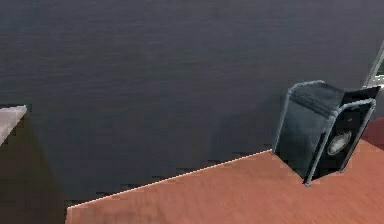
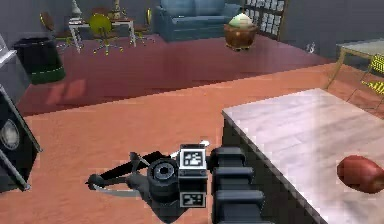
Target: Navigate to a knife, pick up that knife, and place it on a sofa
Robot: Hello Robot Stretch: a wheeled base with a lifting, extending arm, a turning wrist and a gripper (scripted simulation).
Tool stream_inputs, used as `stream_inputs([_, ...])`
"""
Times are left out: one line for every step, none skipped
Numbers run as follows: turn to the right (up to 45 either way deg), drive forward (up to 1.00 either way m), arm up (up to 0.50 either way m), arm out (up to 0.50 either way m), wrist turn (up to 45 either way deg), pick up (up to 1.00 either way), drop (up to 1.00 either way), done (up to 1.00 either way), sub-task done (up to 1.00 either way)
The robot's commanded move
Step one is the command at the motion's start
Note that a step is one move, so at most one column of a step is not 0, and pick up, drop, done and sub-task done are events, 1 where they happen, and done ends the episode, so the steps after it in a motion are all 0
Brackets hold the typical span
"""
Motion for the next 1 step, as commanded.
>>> stream_inputs([45.0,0.0,0.0,0.0,0.0,0.0,0.0,0.0,0.0])
